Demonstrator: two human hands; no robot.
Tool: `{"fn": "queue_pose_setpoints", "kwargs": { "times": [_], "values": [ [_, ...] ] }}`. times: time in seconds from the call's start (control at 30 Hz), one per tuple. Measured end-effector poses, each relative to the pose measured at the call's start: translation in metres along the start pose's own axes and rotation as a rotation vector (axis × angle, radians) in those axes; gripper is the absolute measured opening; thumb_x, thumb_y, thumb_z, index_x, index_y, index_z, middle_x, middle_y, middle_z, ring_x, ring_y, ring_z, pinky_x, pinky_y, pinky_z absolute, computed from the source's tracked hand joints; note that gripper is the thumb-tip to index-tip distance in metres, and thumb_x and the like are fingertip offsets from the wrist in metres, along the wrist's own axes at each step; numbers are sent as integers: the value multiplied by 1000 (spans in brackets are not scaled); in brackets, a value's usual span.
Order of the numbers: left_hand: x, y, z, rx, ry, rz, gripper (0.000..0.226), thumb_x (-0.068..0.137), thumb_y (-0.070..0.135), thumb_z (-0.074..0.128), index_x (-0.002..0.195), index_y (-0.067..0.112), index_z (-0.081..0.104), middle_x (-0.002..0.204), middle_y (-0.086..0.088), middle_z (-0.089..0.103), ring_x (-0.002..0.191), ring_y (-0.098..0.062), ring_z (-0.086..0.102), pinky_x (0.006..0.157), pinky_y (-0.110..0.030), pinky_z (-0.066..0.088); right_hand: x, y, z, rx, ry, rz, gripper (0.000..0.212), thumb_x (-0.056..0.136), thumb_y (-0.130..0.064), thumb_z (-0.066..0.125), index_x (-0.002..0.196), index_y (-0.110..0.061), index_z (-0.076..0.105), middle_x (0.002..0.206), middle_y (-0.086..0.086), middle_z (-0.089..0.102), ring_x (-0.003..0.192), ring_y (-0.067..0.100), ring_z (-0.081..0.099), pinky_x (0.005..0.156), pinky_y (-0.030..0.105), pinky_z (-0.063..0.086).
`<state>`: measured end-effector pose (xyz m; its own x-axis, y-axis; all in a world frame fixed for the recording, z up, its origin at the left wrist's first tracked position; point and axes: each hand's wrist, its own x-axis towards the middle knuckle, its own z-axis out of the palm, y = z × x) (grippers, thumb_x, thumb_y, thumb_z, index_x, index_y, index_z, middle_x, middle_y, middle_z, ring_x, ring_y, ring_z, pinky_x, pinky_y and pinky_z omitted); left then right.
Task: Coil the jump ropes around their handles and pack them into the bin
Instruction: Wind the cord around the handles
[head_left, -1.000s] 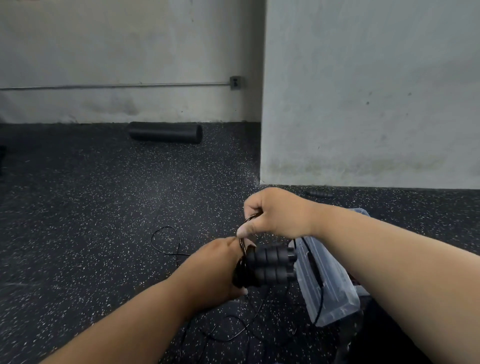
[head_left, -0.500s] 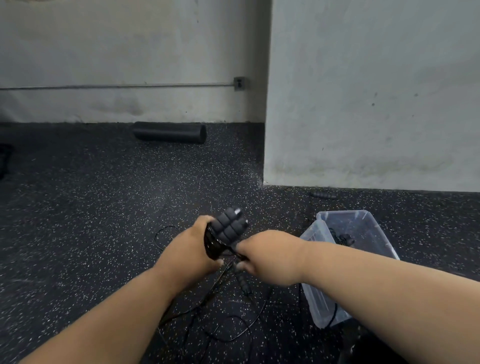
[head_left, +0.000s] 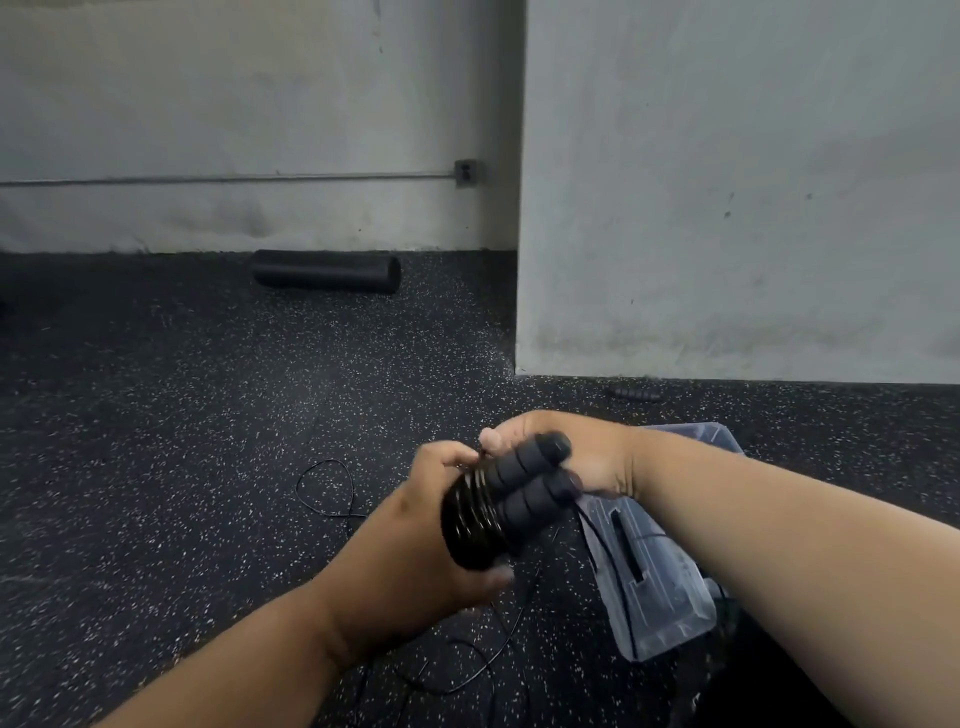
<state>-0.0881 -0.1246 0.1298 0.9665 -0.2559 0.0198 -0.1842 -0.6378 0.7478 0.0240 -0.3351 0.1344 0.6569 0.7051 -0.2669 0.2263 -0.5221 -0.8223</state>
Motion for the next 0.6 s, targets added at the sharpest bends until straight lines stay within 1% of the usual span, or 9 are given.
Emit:
{"fn": "queue_pose_setpoints", "kwargs": {
  "times": [0.03,0.07,0.1,0.17,0.23,0.33,0.43,0.5,0.6],
  "values": [
    [1,-4,-2,-57,54,-21,90,68,28,95,125,51,29,108,26,65,100,2,66,84,-21,55,3,2,8,-66,26,22,19,104,-31,52,87,-34,61,88,-13,63,79,3,56,86,30,55],
    [2,-8,-4,-107,106,-45,94,69,23,95,128,50,28,107,22,67,99,0,67,85,-22,55,8,5,19,-67,49,42,26,102,-42,47,86,-29,63,86,-6,64,77,9,56,87,40,56],
    [6,-13,-7,-149,153,-77,97,71,20,95,134,51,28,106,18,68,98,-2,68,85,-23,55,12,8,28,-46,72,74,41,100,-53,41,85,-24,64,84,-1,64,76,14,56,82,45,55],
    [16,-27,-15,-202,231,-190,99,73,19,96,142,49,32,110,16,67,96,-2,68,82,-20,52,19,14,44,-65,91,118,51,105,-60,36,87,-23,65,81,-2,63,74,16,56,75,41,51],
    [26,-43,-24,-140,245,-314,92,73,25,96,142,45,39,110,16,67,94,-3,67,76,-20,51,19,15,51,-188,56,127,37,109,-49,41,95,-23,63,83,-2,62,74,18,56,69,39,48],
    [32,-66,-27,177,104,-387,89,70,29,94,138,39,38,108,14,65,93,-8,66,79,-29,54,12,1,55,-551,-11,-26,24,110,-38,45,99,-20,57,86,-2,61,75,20,56,64,36,42],
    [29,-68,-7,403,-88,-347,80,69,33,86,132,37,37,105,12,64,94,-14,66,82,-33,54,4,-14,57,-852,-60,-182,24,106,-41,52,98,-21,63,86,-3,63,76,23,55,66,35,44],
    [27,-60,10,519,-187,-219,68,75,36,81,129,34,40,106,10,67,98,-19,68,79,-31,52,0,-22,53,-852,-67,-224,24,100,-48,61,99,-26,69,87,-6,68,77,20,60,68,35,49],
    [24,-43,27,540,-271,-23,63,77,35,80,131,30,48,115,8,70,106,-21,68,86,-31,53,-5,-30,38,-621,6,-171,32,85,-52,79,84,-23,66,73,-7,69,62,9,62,62,31,51]
  ]
}}
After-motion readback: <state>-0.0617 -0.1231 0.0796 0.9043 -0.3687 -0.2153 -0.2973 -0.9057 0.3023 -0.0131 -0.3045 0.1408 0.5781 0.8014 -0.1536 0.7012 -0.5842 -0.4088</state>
